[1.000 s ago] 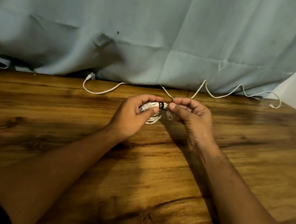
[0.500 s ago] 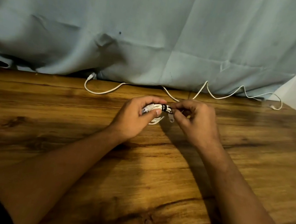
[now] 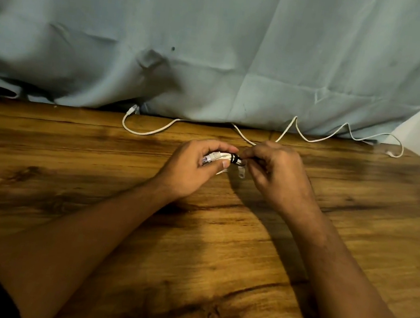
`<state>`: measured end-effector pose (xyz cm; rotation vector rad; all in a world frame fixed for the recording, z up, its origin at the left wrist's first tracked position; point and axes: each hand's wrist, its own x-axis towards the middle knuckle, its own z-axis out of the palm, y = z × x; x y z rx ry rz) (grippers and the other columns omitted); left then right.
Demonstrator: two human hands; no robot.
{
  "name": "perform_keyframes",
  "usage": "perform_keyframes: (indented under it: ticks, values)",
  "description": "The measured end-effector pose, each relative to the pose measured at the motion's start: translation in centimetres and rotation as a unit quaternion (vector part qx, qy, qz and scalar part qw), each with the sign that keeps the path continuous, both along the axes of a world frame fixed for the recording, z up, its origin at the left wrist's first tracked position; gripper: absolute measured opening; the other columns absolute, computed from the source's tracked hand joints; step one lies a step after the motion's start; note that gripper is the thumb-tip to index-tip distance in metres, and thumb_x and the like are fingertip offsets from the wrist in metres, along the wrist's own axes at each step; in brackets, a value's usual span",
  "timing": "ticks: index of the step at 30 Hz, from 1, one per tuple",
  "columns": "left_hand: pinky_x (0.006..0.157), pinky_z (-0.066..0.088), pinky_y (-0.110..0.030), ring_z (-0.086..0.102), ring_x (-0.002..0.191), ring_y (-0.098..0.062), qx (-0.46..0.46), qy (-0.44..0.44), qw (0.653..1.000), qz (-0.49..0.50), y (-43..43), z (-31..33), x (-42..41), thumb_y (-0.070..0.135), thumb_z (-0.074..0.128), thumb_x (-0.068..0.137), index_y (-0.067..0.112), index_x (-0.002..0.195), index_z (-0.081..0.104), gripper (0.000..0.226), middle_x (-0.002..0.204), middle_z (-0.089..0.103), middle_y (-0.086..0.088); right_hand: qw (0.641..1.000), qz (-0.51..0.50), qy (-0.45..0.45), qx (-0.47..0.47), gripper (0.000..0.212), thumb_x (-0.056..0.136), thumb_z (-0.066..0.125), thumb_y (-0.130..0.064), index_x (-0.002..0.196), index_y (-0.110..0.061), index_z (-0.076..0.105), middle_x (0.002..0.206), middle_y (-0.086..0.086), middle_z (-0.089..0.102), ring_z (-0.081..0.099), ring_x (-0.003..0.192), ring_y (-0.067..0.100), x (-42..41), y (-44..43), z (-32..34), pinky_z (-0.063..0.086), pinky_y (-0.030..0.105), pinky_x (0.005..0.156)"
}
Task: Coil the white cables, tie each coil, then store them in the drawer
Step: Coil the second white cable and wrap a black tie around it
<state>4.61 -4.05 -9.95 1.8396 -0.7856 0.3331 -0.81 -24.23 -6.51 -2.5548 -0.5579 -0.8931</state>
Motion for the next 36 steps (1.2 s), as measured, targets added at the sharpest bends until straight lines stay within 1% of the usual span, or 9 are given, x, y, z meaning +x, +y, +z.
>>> perform_keyframes:
  ticks: [4,8,12,15,19,26,30,33,36]
  values:
    - [0.098,0.054,-0.052,0.071,0.106,-0.02,-0.004,0.015,1.0,-0.004,0.04,-0.17,0.17,0.025,0.069,0.089,0.026,0.12,0.074,0.031,0.115,0.076,0.011,1.0,0.008,-0.004,0.023,0.022,0.088,0.073,-0.003,0.107,-0.014,0.079,0.098,0.001,0.075,0.069,0.089,0.02,-0.06,0.31,-0.16,0.055,0.034,0.079]
    - [0.101,0.054,-0.051,0.071,0.109,-0.015,-0.029,0.044,0.998,-0.028,0.05,-0.14,0.21,0.017,0.071,0.09,0.023,0.12,0.072,0.031,0.115,0.076,0.006,0.999,0.012,-0.012,0.03,0.021,0.091,0.072,-0.004,0.108,-0.016,0.076,0.1,-0.002,0.076,0.069,0.091,0.014,-0.43,0.67,-0.1,0.058,0.037,0.079]
    - [0.094,0.056,-0.046,0.072,0.1,-0.016,-0.05,0.077,0.995,-0.039,-0.11,-0.13,0.0,0.006,0.072,0.092,0.018,0.119,0.069,0.03,0.108,0.077,0.0,1.0,0.019,-0.015,0.019,0.024,0.092,0.071,-0.005,0.11,-0.018,0.075,0.102,-0.003,0.076,0.07,0.092,0.015,-0.7,0.45,0.33,0.058,0.039,0.079]
    - [0.09,0.056,-0.041,0.072,0.097,-0.017,-0.064,0.097,0.992,-0.058,0.03,-0.09,0.04,0.01,0.073,0.09,0.023,0.112,0.07,0.026,0.106,0.077,-0.002,1.0,0.021,-0.007,-0.005,0.023,0.09,0.07,-0.004,0.108,-0.019,0.073,0.099,-0.004,0.076,0.07,0.089,0.018,-0.64,0.2,0.59,0.057,0.04,0.077]
    - [0.095,0.054,-0.038,0.071,0.1,-0.016,-0.079,0.118,0.987,-0.074,0.12,0.07,0.19,0.002,0.071,0.092,0.02,0.11,0.071,0.026,0.11,0.077,-0.006,1.0,0.021,0.003,-0.016,0.023,0.087,0.071,-0.003,0.101,-0.02,0.071,0.094,-0.006,0.075,0.069,0.086,0.018,-0.78,0.11,0.77,0.054,0.037,0.074]
    - [0.092,0.052,-0.035,0.067,0.098,-0.012,-0.067,0.129,0.985,-0.091,-0.11,-0.22,0.31,0.007,0.067,0.092,0.006,0.12,0.069,0.029,0.115,0.075,-0.012,1.0,0.027,0.008,0.0,0.02,0.087,0.072,-0.008,0.099,-0.023,0.068,0.09,-0.008,0.073,0.069,0.081,0.013,-0.53,0.3,0.48,0.057,0.04,0.072]
    - [0.086,0.051,-0.04,0.065,0.091,-0.017,-0.069,0.123,0.988,-0.071,-0.28,-0.14,0.33,0.005,0.066,0.096,0.01,0.12,0.071,0.025,0.111,0.075,-0.012,0.999,0.029,0.019,0.026,0.02,0.086,0.071,-0.007,0.096,-0.024,0.066,0.086,-0.008,0.071,0.068,0.079,0.014,-0.57,-0.05,0.58,0.057,0.043,0.072]
    - [0.09,0.055,-0.049,0.067,0.094,-0.021,-0.07,0.113,0.99,-0.054,-0.36,-0.13,0.29,0.007,0.066,0.097,0.013,0.118,0.072,0.023,0.11,0.076,-0.008,0.999,0.018,0.032,0.03,0.019,0.084,0.071,-0.008,0.093,-0.024,0.065,0.081,-0.008,0.068,0.066,0.075,0.013,-0.48,-0.15,0.53,0.056,0.043,0.07]
    - [0.088,0.056,-0.043,0.069,0.094,-0.014,-0.071,0.097,0.992,-0.048,-0.64,-0.3,0.27,0.01,0.066,0.096,0.024,0.112,0.072,0.022,0.11,0.077,0.001,0.998,-0.001,0.041,0.042,0.019,0.082,0.072,-0.009,0.091,-0.023,0.062,0.076,-0.008,0.065,0.062,0.07,0.009,-0.55,0.0,0.52,0.054,0.039,0.067]
